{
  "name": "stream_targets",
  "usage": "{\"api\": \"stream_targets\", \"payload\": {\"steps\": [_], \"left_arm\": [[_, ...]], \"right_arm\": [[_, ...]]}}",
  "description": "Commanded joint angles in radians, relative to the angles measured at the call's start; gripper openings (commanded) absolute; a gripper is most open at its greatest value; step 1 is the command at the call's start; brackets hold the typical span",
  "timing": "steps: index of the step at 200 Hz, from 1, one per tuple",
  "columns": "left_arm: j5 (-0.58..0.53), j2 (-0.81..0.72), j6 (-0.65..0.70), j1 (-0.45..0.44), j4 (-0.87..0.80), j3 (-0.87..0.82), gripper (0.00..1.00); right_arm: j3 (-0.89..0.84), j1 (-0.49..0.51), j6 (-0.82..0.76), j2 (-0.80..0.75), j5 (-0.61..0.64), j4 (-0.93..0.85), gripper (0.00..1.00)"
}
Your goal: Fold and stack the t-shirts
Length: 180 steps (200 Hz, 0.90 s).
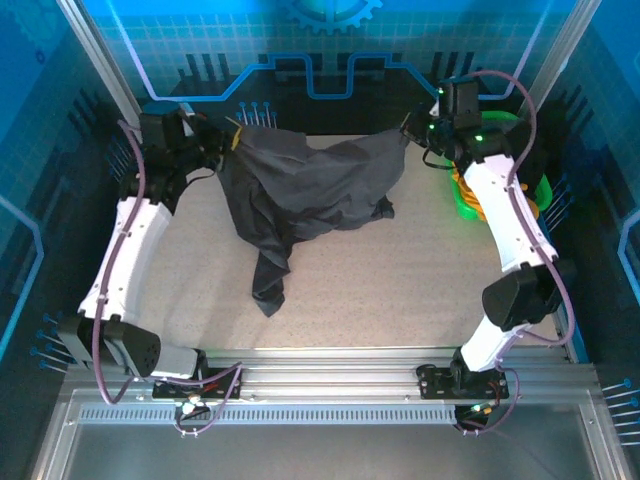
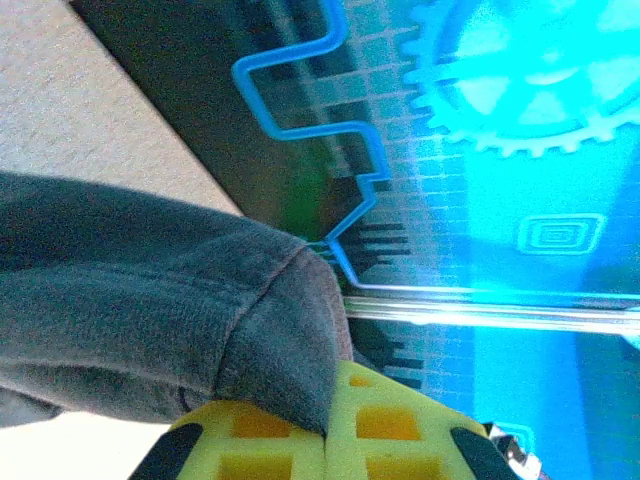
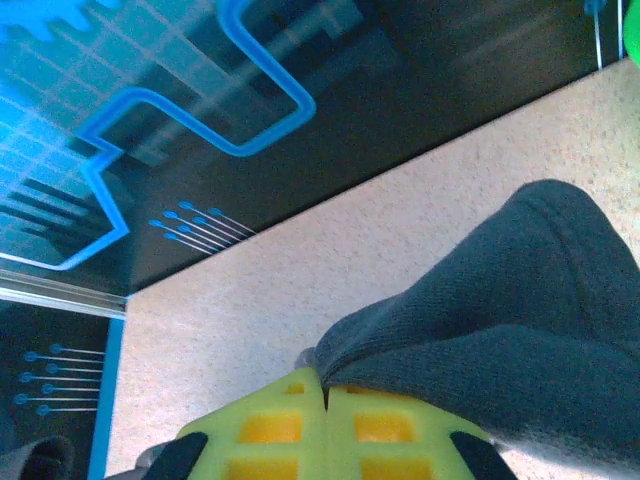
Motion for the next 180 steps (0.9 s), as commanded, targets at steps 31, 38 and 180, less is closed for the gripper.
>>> {"api": "stream_targets", "payload": {"steps": [31, 38, 180], "left_arm": [[-0.138, -0.176, 0.104, 0.024, 0.159, 0.12, 0.0], [-0.166, -0.202, 0.117, 0.024, 0.174, 0.119, 0.0], [-0.197, 0.446, 0.207, 0.066, 0.074, 0.657, 0.0]], "right_arm": [[-0.126, -0.012, -0.064, -0.307, 0.032, 0.268, 0.0], [-0.161, -0.013, -0.066, -0.348, 0.035, 0.303, 0.0], [0.109, -0.087, -0.052, 0.071, 0.042, 0.301, 0.0]]}}
